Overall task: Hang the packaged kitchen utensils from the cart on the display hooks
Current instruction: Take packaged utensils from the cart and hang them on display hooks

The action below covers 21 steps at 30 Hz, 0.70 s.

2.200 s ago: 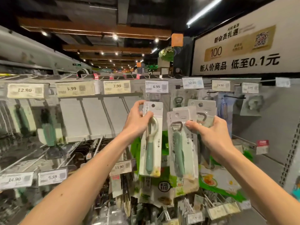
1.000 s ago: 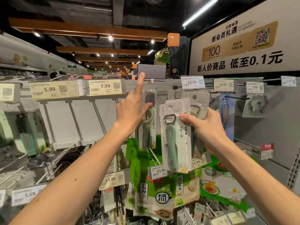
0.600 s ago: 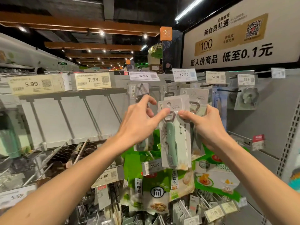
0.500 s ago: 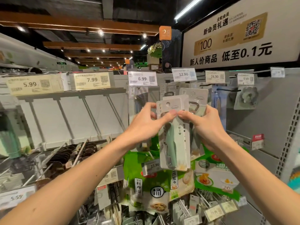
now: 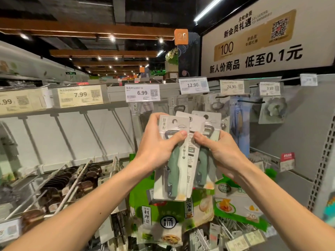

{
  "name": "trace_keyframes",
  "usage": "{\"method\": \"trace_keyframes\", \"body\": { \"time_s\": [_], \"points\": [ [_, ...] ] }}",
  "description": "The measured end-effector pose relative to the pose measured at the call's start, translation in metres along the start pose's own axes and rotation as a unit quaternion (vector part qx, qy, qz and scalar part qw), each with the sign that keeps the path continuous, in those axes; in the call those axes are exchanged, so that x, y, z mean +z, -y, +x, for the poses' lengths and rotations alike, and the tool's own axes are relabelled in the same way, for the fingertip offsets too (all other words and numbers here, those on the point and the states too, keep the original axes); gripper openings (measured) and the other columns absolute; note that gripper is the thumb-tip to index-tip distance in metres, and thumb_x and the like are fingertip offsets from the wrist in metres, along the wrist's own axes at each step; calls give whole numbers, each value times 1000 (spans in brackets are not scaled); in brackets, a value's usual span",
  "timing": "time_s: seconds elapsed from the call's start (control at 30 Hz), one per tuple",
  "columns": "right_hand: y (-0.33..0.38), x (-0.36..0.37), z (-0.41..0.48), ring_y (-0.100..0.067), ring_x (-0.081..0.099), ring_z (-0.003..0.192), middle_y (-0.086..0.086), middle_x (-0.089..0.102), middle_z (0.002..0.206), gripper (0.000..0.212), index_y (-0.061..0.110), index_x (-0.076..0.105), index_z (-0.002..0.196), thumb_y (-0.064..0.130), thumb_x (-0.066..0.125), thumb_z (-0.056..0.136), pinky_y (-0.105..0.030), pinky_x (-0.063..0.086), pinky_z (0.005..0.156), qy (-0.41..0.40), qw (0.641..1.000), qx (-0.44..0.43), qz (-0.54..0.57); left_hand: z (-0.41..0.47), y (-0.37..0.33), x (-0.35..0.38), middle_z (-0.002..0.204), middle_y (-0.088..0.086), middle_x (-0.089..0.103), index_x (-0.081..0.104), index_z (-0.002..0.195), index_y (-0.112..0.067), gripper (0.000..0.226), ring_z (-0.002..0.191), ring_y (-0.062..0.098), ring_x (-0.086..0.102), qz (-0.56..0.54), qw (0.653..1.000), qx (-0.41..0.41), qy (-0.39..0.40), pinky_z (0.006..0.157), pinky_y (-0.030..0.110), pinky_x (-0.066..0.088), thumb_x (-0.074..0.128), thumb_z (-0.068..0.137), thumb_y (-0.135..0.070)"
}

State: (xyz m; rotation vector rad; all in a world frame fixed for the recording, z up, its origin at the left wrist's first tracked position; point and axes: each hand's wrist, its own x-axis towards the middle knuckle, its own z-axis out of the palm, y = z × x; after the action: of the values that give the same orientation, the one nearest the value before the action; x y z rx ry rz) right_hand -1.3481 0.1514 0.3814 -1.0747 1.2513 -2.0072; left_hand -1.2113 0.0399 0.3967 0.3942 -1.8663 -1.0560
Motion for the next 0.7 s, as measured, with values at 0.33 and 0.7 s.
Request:
{"method": "trace_keyframes", "body": {
  "time_s": [0.33, 0.7],
  "points": [
    [15, -22, 35, -28, 74, 92, -11, 76, 100, 32, 3, 64, 112, -1, 73, 81, -46, 58, 84, 11, 999, -21, -38, 10, -19, 12, 105, -9, 64, 46, 116, -28, 50, 98, 11, 67, 58, 994, -7, -93, 89, 44, 56, 80, 81, -18],
    [25, -57, 45, -16, 75, 87, 4, 78, 91, 23, 21, 69, 93, 4, 78, 80, -45, 59, 85, -35, 989, -102, -106, 13, -24, 28, 111, 3, 66, 50, 112, -43, 48, 94, 18, 70, 37, 996, -41, -74, 85, 48, 59, 77, 82, -16]
  ]
}}
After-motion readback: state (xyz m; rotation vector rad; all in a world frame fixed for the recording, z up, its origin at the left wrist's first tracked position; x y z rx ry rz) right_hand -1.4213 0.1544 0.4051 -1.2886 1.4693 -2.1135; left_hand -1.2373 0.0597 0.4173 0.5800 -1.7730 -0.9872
